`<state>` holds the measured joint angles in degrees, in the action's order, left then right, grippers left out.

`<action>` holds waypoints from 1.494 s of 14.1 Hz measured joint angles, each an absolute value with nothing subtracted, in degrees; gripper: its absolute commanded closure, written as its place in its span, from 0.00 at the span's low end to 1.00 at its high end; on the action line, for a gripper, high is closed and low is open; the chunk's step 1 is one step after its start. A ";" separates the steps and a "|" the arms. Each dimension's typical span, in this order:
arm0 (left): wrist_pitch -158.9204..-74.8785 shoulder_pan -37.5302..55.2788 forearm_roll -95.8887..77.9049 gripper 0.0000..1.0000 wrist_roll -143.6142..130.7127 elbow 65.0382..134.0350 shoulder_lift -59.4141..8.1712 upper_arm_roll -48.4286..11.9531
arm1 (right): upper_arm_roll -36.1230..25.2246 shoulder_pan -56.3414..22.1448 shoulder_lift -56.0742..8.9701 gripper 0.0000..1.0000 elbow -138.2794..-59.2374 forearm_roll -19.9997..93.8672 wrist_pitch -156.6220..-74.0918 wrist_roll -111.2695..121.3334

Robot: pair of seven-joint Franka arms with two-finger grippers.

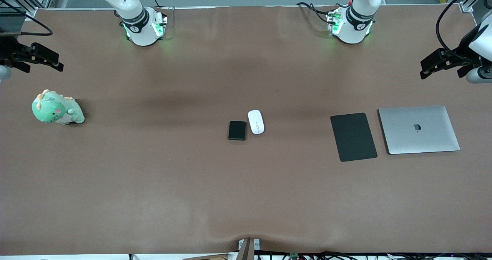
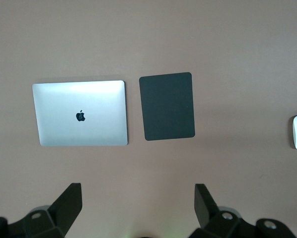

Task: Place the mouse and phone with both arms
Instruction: 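Move the left gripper toward the white mouse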

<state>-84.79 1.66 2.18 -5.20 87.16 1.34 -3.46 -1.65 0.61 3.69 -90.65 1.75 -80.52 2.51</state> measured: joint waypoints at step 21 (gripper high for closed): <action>-94.43 3.28 1.78 0.00 -20.91 97.17 -1.16 -18.54 | -1.21 0.34 3.69 0.00 -90.65 1.75 -80.43 2.60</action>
